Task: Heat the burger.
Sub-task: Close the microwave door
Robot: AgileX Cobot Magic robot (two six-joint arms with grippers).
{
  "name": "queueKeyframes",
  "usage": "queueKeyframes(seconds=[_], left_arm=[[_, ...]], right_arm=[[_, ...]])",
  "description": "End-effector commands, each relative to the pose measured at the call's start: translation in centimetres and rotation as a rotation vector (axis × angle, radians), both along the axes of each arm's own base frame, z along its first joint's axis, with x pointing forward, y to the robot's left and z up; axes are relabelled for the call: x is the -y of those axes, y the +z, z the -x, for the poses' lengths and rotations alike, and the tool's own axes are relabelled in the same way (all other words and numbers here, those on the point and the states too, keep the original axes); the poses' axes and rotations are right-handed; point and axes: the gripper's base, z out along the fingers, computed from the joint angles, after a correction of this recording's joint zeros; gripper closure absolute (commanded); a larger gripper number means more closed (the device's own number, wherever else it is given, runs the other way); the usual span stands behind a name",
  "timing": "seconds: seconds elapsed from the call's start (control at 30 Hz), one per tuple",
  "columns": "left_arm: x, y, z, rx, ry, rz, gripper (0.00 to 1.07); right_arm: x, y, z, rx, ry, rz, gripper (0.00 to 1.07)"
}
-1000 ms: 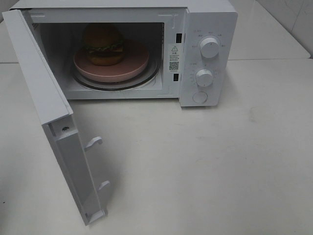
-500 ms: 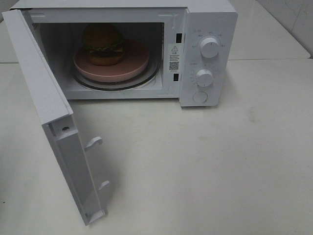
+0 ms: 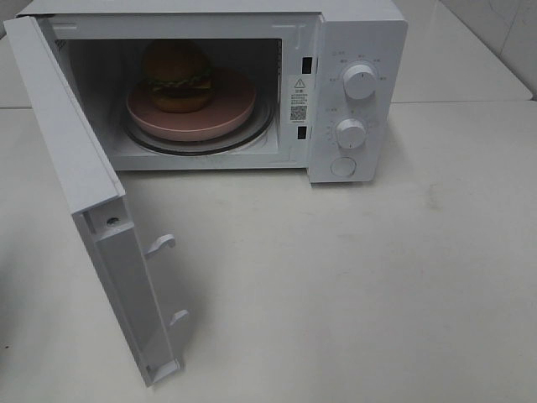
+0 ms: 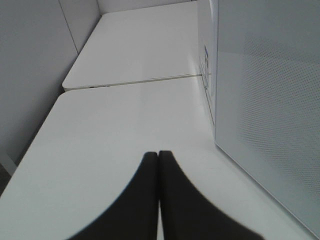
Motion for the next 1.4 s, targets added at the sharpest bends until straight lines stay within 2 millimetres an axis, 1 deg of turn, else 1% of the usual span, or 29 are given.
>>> queueKeyframes(seconds=[0.03, 0.3, 0.33, 0.37, 0.47, 0.53, 0.8, 0.83, 0.87, 0.9, 0.93, 1.0, 1.03, 1.1, 1.13, 1.17, 1.23, 1.27, 1.4], left_arm=[[0.3, -0.3, -0.7, 0.003, -0.028, 0.047, 1.07], [1.1, -1.2, -1.9, 0.000, -0.119, 0.093, 1.07], [1.3, -1.3, -2.0, 0.003, -0.140, 0.094, 1.07], [1.9, -1.4, -2.3, 0.014, -0.211, 0.084, 1.07], [2.2, -1.5, -2.4, 0.018, -0.248, 0.082, 1.07], [3.0, -2.2, -3.0, 0.025, -0.351, 0.091, 1.07], [3.6, -3.2, -4.0, 0.030, -0.406, 0.152, 1.07], [4.2, -3.3, -4.4, 0.021, -0.436, 0.154, 1.07], [4.2, -3.3, -4.4, 0.021, -0.436, 0.154, 1.07], [4.9, -3.4, -4.7, 0.014, -0.473, 0.149, 1.07], [4.9, -3.4, -4.7, 0.014, -0.473, 0.149, 1.07], [6.0, -3.8, -5.1, 0.000, -0.499, 0.145, 1.07], [6.0, -3.8, -5.1, 0.000, -0.499, 0.145, 1.07], [7.0, -4.2, -5.1, 0.004, -0.512, 0.134, 1.07], [7.0, -4.2, -5.1, 0.004, -0.512, 0.134, 1.07], [7.6, -4.4, -5.2, 0.012, -0.516, 0.119, 1.07], [7.7, -4.5, -5.2, 0.018, -0.512, 0.119, 1.07], [8.3, -4.7, -5.3, 0.025, -0.512, 0.117, 1.07], [9.0, -5.1, -5.3, 0.024, -0.507, 0.128, 1.07]], right_arm=[[0.0, 0.0, 0.4, 0.036, -0.003, -0.003, 0.31], [0.0, 0.0, 0.4, 0.036, -0.003, -0.003, 0.31], [0.0, 0.0, 0.4, 0.036, -0.003, -0.003, 0.31], [0.0, 0.0, 0.4, 0.036, -0.003, -0.003, 0.31], [0.0, 0.0, 0.4, 0.036, -0.003, -0.003, 0.31], [0.0, 0.0, 0.4, 0.036, -0.003, -0.003, 0.31], [0.0, 0.0, 0.4, 0.036, -0.003, -0.003, 0.31], [0.0, 0.0, 0.4, 0.036, -0.003, -0.003, 0.31], [0.0, 0.0, 0.4, 0.036, -0.003, -0.003, 0.31], [0.0, 0.0, 0.4, 0.036, -0.003, -0.003, 0.31], [0.0, 0.0, 0.4, 0.036, -0.003, -0.003, 0.31], [0.0, 0.0, 0.4, 0.036, -0.003, -0.003, 0.31], [0.0, 0.0, 0.4, 0.036, -0.003, -0.003, 0.31], [0.0, 0.0, 0.4, 0.036, -0.003, -0.003, 0.31], [0.0, 0.0, 0.4, 0.036, -0.003, -0.003, 0.31], [0.0, 0.0, 0.4, 0.036, -0.003, -0.003, 0.31], [0.0, 0.0, 0.4, 0.036, -0.003, -0.003, 0.31], [0.0, 0.0, 0.4, 0.036, -0.003, -0.003, 0.31], [0.0, 0.0, 0.4, 0.036, -0.003, -0.003, 0.31]])
